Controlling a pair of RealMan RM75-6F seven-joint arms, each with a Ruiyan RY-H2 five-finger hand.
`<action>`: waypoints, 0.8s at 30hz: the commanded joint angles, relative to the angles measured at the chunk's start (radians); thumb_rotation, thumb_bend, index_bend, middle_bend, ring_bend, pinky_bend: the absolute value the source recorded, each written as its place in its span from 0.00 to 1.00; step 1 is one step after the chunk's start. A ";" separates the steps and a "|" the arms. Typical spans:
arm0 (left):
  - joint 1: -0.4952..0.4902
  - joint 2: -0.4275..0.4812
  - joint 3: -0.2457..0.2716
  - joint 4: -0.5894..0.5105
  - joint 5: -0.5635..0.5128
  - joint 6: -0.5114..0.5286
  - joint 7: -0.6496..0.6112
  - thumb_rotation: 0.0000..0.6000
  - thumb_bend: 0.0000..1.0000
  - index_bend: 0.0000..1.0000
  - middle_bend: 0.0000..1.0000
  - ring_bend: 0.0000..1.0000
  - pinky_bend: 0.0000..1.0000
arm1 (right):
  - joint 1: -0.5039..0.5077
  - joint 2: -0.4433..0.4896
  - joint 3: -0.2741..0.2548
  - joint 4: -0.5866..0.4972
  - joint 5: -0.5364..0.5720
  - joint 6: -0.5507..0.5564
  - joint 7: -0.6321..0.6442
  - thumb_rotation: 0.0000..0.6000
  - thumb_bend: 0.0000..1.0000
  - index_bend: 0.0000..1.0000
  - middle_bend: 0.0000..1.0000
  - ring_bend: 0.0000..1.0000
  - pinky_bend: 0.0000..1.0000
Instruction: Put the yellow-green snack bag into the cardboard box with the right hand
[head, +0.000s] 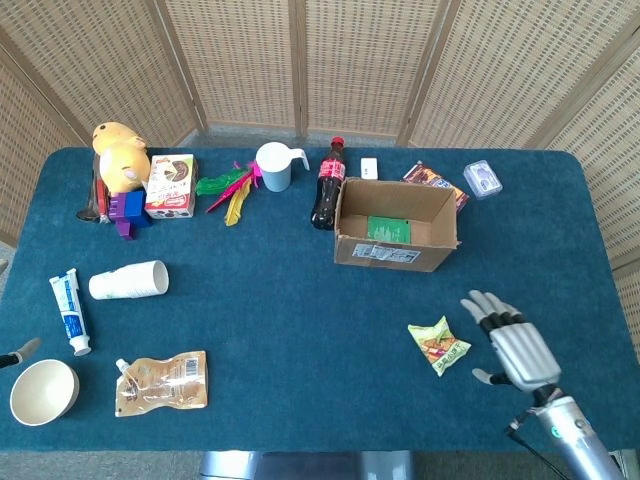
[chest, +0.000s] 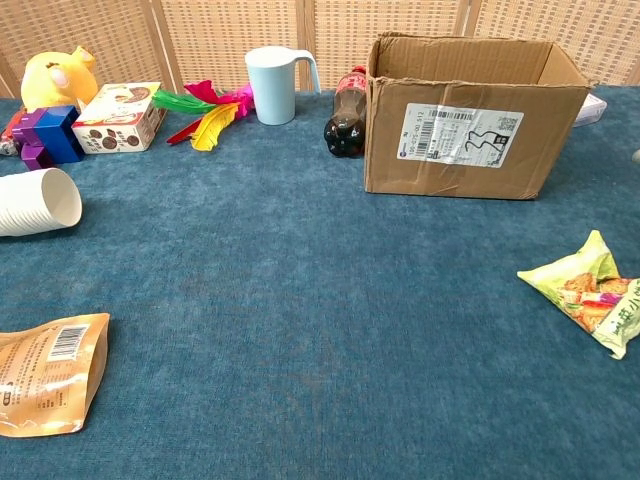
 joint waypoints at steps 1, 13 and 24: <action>0.002 0.001 -0.001 0.002 -0.001 0.002 -0.003 1.00 0.07 0.07 0.00 0.00 0.00 | 0.073 -0.018 0.004 -0.016 0.019 -0.104 -0.040 1.00 0.00 0.00 0.00 0.00 0.17; 0.007 0.003 -0.001 0.007 -0.003 0.007 -0.016 1.00 0.07 0.07 0.00 0.00 0.00 | 0.144 -0.144 -0.020 0.121 0.068 -0.223 -0.098 1.00 0.00 0.00 0.00 0.00 0.20; 0.003 -0.003 0.000 0.005 -0.002 -0.001 -0.006 1.00 0.07 0.07 0.00 0.00 0.00 | 0.110 -0.254 -0.052 0.298 -0.062 -0.043 0.016 1.00 0.42 0.67 0.55 0.51 0.70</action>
